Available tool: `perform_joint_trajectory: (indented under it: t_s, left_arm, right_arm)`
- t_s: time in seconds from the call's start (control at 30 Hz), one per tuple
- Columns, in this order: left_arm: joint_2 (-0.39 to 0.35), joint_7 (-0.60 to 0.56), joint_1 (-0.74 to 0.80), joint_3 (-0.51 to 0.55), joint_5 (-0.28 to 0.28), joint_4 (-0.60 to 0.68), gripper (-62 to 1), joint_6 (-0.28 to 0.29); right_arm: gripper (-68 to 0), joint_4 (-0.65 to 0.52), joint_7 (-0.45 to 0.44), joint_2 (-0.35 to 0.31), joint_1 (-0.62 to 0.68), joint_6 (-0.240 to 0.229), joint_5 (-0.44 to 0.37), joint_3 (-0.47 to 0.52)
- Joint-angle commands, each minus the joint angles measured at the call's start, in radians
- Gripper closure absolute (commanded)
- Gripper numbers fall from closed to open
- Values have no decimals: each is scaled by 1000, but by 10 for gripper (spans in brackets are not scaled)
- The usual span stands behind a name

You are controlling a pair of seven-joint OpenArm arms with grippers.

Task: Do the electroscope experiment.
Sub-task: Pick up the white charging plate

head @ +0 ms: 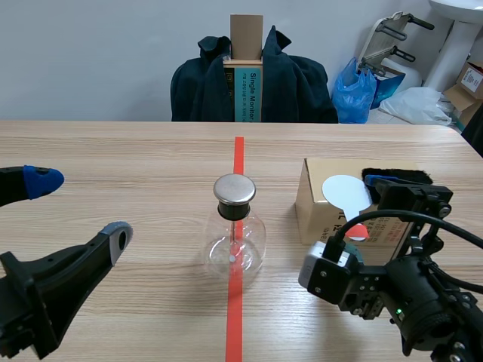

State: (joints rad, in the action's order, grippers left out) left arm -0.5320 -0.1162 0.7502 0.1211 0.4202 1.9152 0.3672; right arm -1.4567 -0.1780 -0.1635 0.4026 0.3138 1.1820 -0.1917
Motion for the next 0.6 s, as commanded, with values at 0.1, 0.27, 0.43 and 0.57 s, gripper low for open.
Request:
perform_joint_trajectory:
  t_s: [0.1, 0.27, 0.43, 0.57]
  left_arm:
    - [5, -13, -5, 3, 5, 10, -623, 1]
    - [5, -13, -5, 3, 5, 10, -623, 1]
    - [5, -13, -5, 3, 5, 10, -623, 1]
    - [5, -13, -5, 3, 3, 10, -623, 1]
  right_arm:
    - [-679, -3, 10, -14, 2, 8, 8, 10]
    - [-591, -3, 12, -14, 2, 8, 12, 10]
    - [-310, -3, 12, -14, 2, 8, 12, 10]
    - [-126, -3, 12, -14, 2, 8, 12, 10]
